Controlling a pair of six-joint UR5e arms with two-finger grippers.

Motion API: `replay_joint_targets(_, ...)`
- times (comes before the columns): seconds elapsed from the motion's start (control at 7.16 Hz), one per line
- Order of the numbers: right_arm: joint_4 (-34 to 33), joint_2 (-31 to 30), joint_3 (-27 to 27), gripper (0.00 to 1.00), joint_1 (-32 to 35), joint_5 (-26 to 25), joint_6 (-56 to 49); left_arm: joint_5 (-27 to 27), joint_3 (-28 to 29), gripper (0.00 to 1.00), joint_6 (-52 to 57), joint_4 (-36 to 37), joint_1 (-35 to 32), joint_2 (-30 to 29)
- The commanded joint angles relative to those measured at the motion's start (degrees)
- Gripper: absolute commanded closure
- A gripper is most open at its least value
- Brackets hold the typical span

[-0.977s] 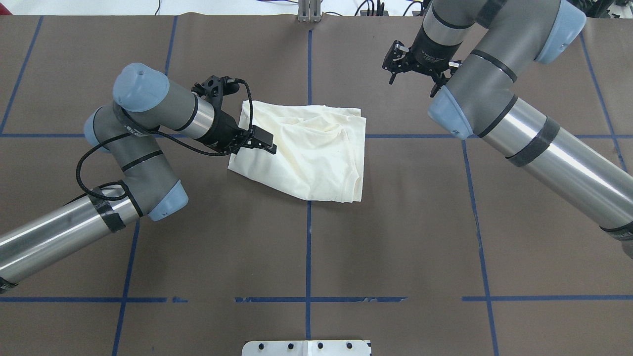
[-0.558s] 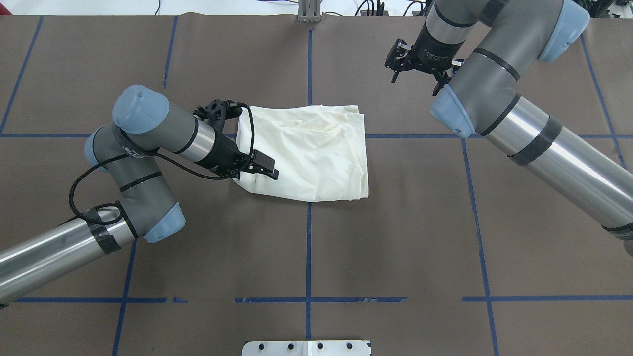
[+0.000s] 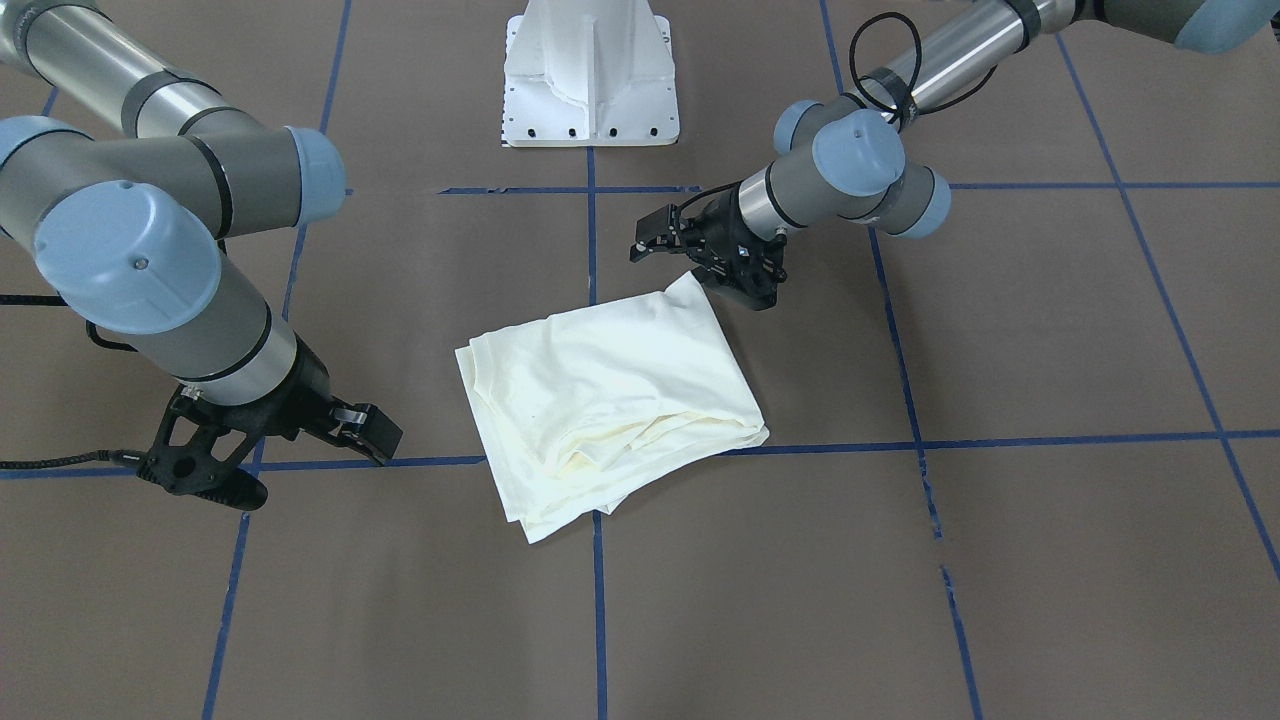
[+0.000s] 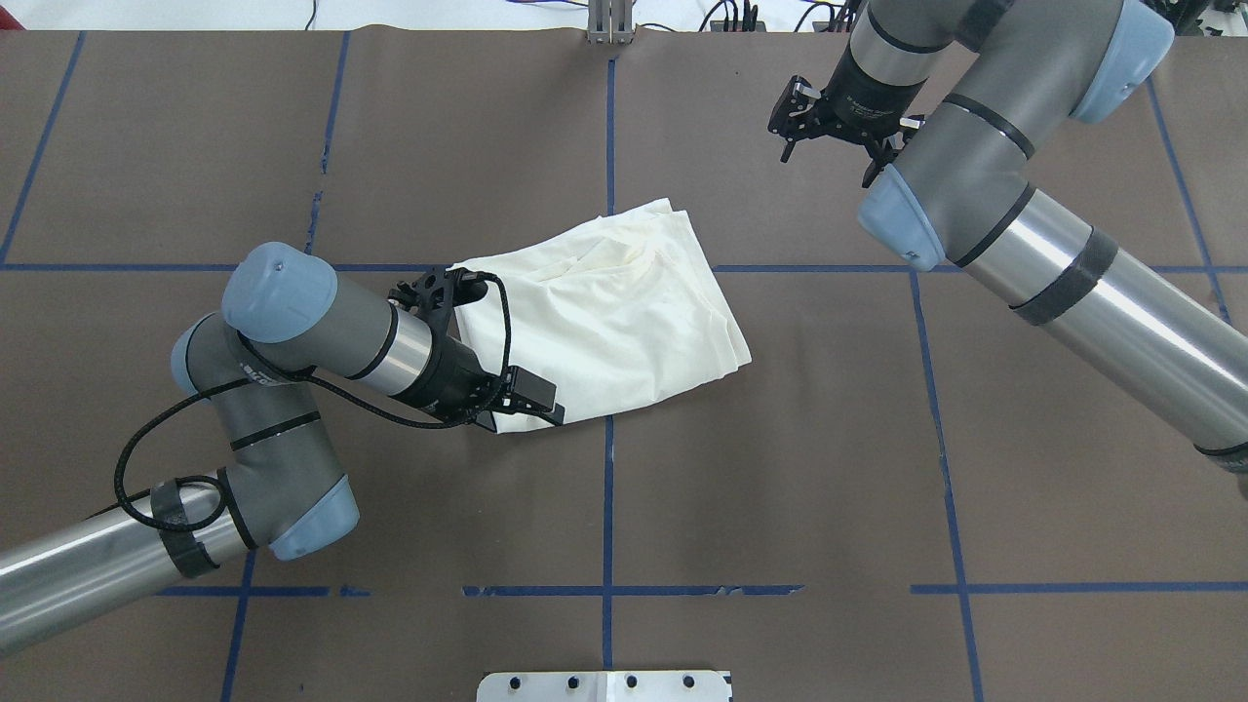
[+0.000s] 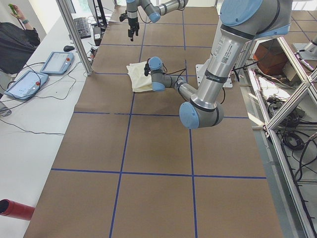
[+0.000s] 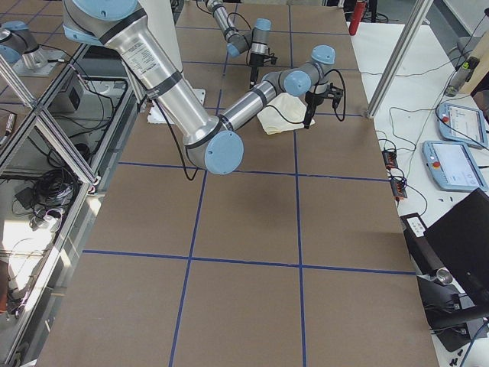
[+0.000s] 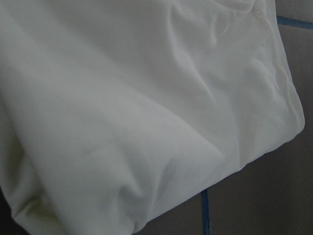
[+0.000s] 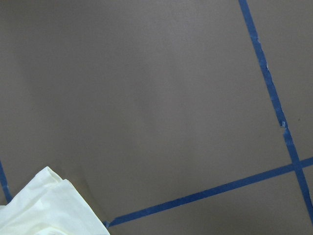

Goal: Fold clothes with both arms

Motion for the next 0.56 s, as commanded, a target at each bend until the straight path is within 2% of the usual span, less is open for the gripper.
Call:
replay_joint_targets(0.0, 0.07, -0.31, -0.03, 0.00, 0.42, -0.03, -1.33, 4.48, -1.52, 0.00, -3.50, 0.01, 4.48, 0.71)
replay_joint_targets(0.28, 0.16, -0.57, 0.14, 0.00, 0.86, 0.06, -2.13, 4.77, -4.93, 0.00, -5.45, 0.44, 4.49, 2.28)
replay_joint_targets(0.42, 0.16, -0.75, 0.58, 0.00, 1.12, 0.06, -3.17, 4.77, -8.52, 0.00, -5.45, 0.71, 3.80, 5.60)
